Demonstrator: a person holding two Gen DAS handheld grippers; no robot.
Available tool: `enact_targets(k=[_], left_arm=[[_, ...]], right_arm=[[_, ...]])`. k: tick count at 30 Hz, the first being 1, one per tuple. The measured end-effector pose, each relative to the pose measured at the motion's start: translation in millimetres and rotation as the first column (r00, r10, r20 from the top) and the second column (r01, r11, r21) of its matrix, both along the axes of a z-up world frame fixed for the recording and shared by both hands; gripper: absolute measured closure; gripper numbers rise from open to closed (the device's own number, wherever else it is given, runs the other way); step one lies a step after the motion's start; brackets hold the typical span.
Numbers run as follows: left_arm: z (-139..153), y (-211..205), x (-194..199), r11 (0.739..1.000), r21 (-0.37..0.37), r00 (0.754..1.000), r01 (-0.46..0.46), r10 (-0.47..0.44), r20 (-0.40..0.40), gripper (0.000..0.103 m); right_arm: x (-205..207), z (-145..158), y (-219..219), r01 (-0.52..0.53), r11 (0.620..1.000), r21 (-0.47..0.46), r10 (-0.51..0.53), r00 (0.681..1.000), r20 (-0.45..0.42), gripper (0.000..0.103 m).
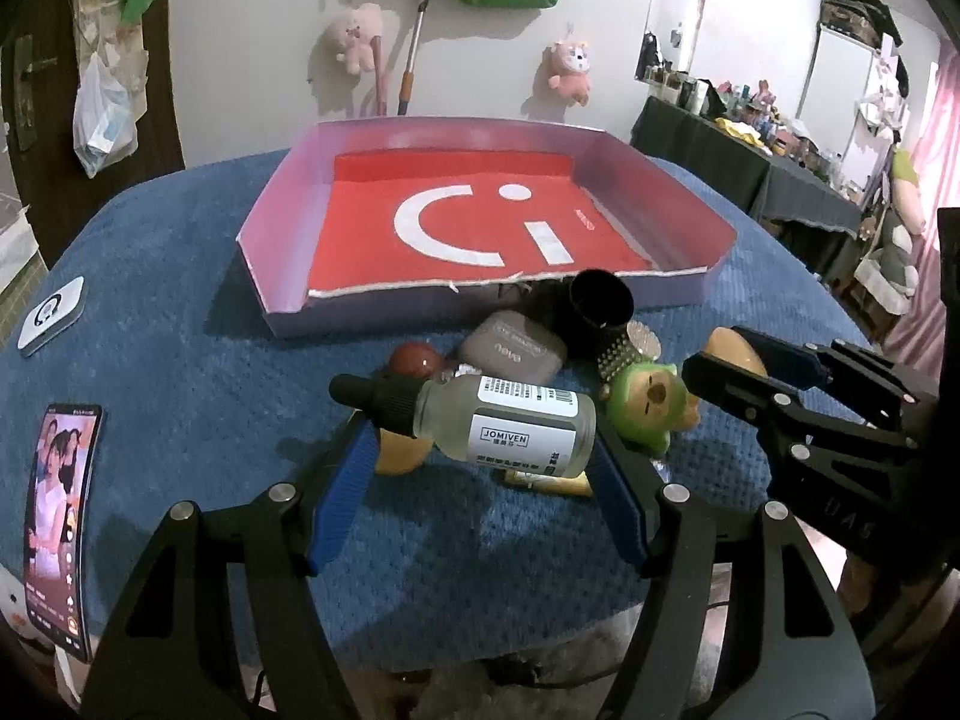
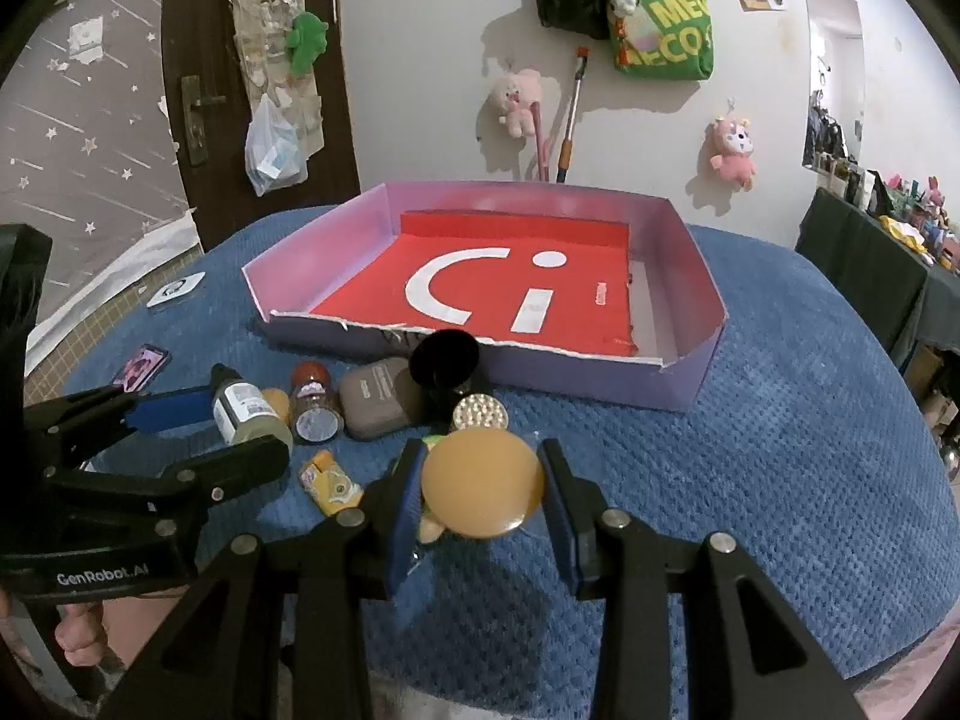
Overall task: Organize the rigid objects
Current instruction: 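Grasp the JOMIVEN dropper bottle with left tool while right tool grasps the tan compact, then carry the dropper bottle and tan compact over the red-lined box with both tools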
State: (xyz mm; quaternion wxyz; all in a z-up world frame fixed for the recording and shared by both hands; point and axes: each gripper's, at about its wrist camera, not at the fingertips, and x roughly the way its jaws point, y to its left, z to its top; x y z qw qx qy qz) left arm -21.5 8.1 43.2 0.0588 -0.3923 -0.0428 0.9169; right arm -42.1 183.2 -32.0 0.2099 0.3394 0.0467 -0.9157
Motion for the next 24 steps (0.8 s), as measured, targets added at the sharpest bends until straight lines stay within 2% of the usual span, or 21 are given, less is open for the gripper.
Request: enact_targets(k=[24], left_arm=[[33, -5, -48, 1.0, -0.011, 0.995, 0.011, -0.012, -0.099, 0.036]], right_arm=[[-45, 22, 5, 0.0, 0.998, -0.068, -0.001, 1.0, -0.017, 0.063]])
